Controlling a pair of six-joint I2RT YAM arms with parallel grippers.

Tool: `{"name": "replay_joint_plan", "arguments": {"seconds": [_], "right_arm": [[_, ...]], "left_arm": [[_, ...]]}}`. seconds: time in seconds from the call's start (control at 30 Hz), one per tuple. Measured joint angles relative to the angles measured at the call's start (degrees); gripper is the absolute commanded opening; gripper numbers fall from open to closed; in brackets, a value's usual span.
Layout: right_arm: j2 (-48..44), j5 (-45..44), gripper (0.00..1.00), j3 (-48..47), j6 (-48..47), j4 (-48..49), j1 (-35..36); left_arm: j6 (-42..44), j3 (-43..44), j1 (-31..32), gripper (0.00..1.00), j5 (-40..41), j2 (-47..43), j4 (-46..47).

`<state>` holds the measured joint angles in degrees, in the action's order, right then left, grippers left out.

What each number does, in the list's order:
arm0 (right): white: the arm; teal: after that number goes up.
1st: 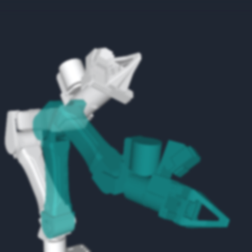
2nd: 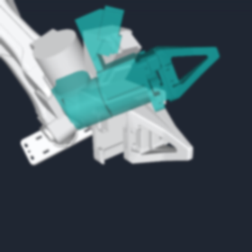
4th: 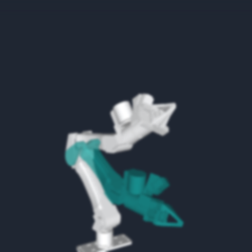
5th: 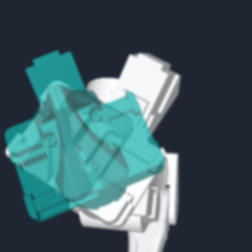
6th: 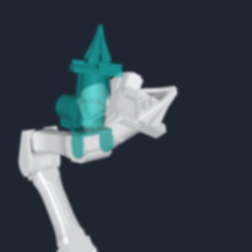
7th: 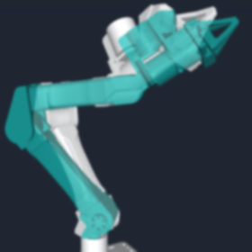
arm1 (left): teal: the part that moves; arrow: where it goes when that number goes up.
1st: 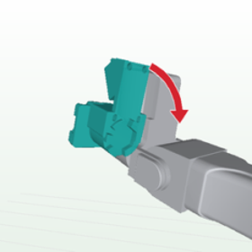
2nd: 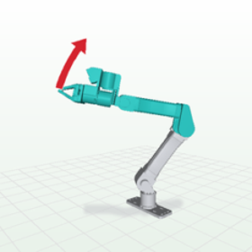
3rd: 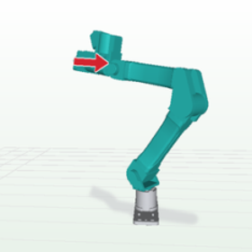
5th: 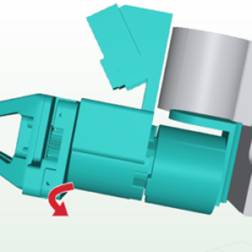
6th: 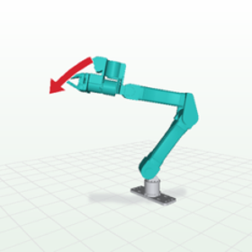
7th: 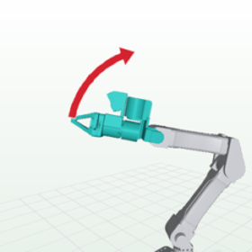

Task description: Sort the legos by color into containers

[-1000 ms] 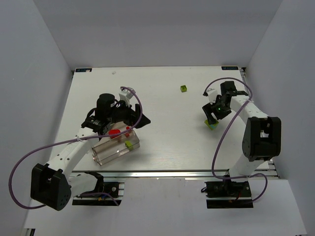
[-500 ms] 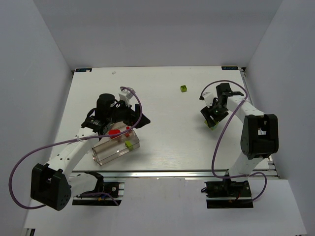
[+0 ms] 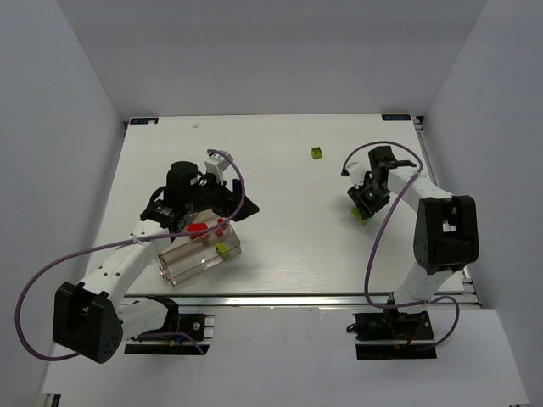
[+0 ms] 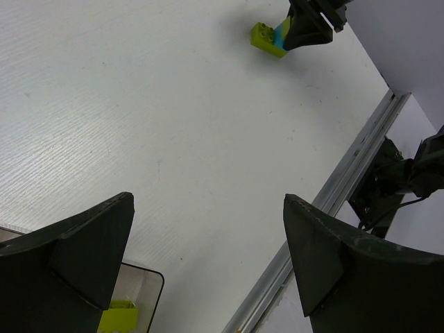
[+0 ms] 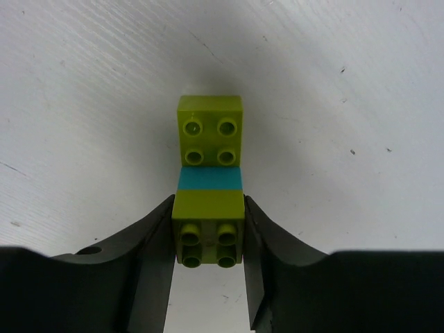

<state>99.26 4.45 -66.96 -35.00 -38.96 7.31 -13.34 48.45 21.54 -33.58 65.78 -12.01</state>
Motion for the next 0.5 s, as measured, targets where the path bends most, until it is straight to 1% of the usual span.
{"name": "replay_joint_plan", "arguments": {"seconds": [0.03, 0.07, 0.13, 0.17, 0.23, 0.3, 0.4, 0.43, 0.5], "right_arm": [[0.0, 0.0, 0.22, 0.0, -0.1, 0.1, 0.0], [0.0, 0.0, 0.11, 0.0, -0.1, 0.1, 0.0], [0.0, 0.2, 0.06, 0.0, -0.2, 0.1, 0.0], [0.0, 0.6, 0.0, 0.0, -0.2, 0.1, 0.0], [-0.3, 3.0, 0.0, -0.1, -0.2, -0.3, -0.2], [-1.1, 7.8, 0.0, -1.1, -0.3, -2.2, -0.5], [-4.3, 19.9, 0.0, -4.8, -0.5, -5.4, -1.0], [-5.8, 24.9, 0.0, -5.9, -0.6, -6.0, -1.2], [-9.2, 36.1, 0.0, -8.0, -1.9, -6.8, -1.2]], "left_arm": [[0.0, 0.0, 0.0, 0.98, 0.0, 0.0, 0.0], [0.0, 0.0, 0.0, 0.98, 0.0, 0.0, 0.0], [-0.1, 0.0, 0.0, 0.98, -0.1, 0.0, 0.2], [-0.4, -0.2, 0.0, 0.98, -0.2, 0.0, 0.5], [-1.7, -0.7, 0.0, 0.98, -0.7, 0.2, 1.7], [-4.5, -1.6, 0.0, 0.98, -2.2, 0.7, 4.3], [-11.8, -3.5, 0.2, 0.98, -6.0, 3.4, 12.4], [-14.4, -4.1, 0.4, 0.98, -7.0, 4.5, 15.5], [-22.1, -5.6, 1.1, 0.98, -8.9, 7.3, 23.5]]}}
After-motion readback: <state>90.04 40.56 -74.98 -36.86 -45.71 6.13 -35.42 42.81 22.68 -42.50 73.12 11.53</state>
